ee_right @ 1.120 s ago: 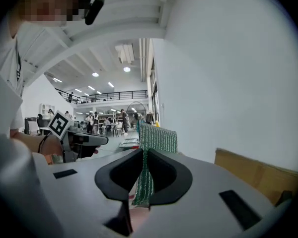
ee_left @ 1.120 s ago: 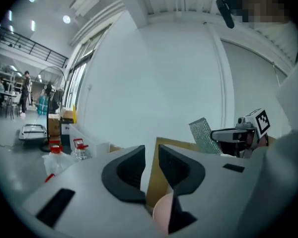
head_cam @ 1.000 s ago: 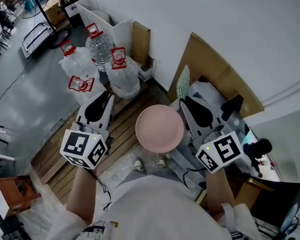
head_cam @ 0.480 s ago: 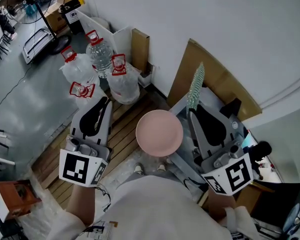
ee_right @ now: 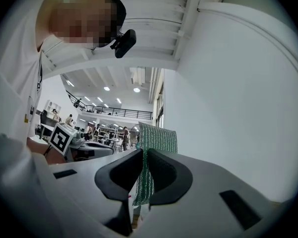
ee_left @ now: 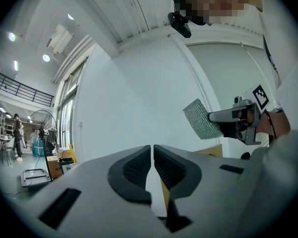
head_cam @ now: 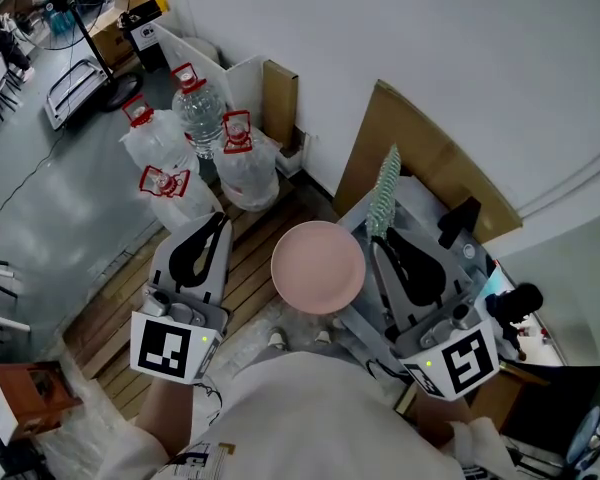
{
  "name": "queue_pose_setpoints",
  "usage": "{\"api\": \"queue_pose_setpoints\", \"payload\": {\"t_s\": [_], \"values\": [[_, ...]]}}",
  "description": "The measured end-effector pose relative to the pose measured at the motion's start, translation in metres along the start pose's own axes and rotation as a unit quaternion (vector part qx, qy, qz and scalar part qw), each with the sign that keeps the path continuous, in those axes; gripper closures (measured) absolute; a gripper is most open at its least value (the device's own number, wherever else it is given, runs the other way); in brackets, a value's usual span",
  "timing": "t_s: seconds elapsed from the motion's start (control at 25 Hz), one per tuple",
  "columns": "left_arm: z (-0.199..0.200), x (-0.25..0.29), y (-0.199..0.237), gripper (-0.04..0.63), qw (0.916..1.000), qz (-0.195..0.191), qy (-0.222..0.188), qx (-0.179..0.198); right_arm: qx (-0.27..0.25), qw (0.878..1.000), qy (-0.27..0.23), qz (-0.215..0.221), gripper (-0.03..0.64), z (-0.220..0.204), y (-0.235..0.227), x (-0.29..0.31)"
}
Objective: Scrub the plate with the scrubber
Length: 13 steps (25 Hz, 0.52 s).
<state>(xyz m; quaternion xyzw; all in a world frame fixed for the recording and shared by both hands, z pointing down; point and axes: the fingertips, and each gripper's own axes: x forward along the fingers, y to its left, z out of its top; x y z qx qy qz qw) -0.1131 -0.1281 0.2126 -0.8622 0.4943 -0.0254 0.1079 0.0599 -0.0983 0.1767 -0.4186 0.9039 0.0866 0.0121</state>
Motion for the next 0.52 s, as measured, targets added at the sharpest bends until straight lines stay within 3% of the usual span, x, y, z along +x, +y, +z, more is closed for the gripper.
{"api": "queue_pose_setpoints", "payload": {"t_s": [0.52], "values": [[-0.0055, -0.0011, -0.0027, 0.561, 0.9998, -0.002, 0.019, 0.004, 0.002, 1.000, 0.011, -0.002, 0.548, -0.0059, 0.0009, -0.0010]]}}
